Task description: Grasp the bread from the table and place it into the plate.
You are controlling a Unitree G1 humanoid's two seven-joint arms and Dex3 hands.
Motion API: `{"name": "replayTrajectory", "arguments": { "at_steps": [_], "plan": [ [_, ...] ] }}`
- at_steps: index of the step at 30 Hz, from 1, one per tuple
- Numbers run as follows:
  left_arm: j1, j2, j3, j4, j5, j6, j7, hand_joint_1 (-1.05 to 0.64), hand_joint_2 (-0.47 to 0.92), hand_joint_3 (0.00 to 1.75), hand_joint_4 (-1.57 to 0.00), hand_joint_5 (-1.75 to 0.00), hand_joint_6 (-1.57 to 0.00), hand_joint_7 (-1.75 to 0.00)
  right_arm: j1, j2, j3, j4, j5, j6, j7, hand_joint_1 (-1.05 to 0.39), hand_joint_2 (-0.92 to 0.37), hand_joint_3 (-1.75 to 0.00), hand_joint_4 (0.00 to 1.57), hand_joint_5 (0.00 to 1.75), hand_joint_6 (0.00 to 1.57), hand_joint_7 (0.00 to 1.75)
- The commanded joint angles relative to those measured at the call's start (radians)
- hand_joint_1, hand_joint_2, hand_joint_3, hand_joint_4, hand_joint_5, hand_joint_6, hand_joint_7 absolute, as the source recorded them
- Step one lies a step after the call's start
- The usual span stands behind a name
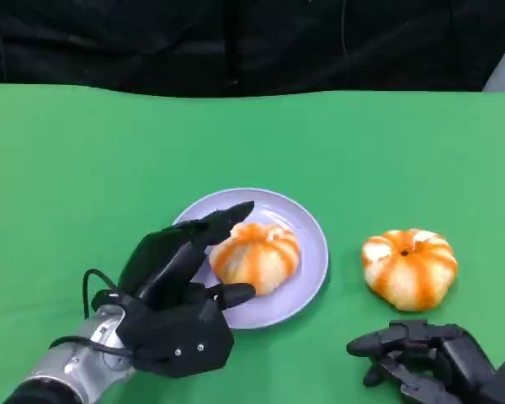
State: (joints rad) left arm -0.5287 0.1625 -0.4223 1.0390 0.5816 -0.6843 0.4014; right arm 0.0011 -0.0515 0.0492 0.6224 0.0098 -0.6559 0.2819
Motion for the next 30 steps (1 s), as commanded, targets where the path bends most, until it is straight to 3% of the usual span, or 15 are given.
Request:
{"name": "replayTrajectory", "arguments": {
  "at_steps": [1,4,11,18,30],
  "plan": [
    [0.009,0.019,0.012,-0.012,-0.012,-0.006,-0.012,-0.94,0.92,0.55,-0.37,0.0,-0.28,0.0,0.0,-0.007,-0.012,0.007,0.012,-0.008,-0.002,-0.08,-0.92,-0.39,0.78,1.21,1.09,0.34],
    [0.077,0.005,0.093,-0.072,-0.158,-0.125,-0.078,-0.93,0.92,0.55,-0.41,-0.02,-0.3,-0.01,0.002,-0.01,-0.011,0.004,0.002,-0.004,-0.012,-0.07,-0.92,-0.39,0.78,1.21,1.1,0.34],
    [0.164,0.001,0.178,-0.172,-0.305,-0.205,-0.184,-0.92,0.92,0.58,-0.43,-0.02,-0.32,-0.01,-0.007,-0.008,-0.011,0.016,0.006,-0.003,-0.011,-0.07,-0.92,-0.39,0.78,1.22,1.1,0.34],
    [0.226,-0.006,0.238,-0.236,-0.419,-0.235,-0.31,-0.9,0.92,0.6,-0.45,-0.02,-0.34,-0.02,-0.012,-0.009,-0.011,0.028,0.006,-0.008,-0.01,-0.06,-0.92,-0.4,0.77,1.23,1.1,0.34],
    [0.235,-0.025,0.282,-0.249,-0.418,-0.23,-0.363,-0.89,0.92,0.6,-0.46,-0.02,-0.34,-0.01,-0.012,-0.009,-0.012,0.029,0.006,-0.009,-0.01,-0.06,-0.92,-0.4,0.77,1.23,1.1,0.33]
  ]
}}
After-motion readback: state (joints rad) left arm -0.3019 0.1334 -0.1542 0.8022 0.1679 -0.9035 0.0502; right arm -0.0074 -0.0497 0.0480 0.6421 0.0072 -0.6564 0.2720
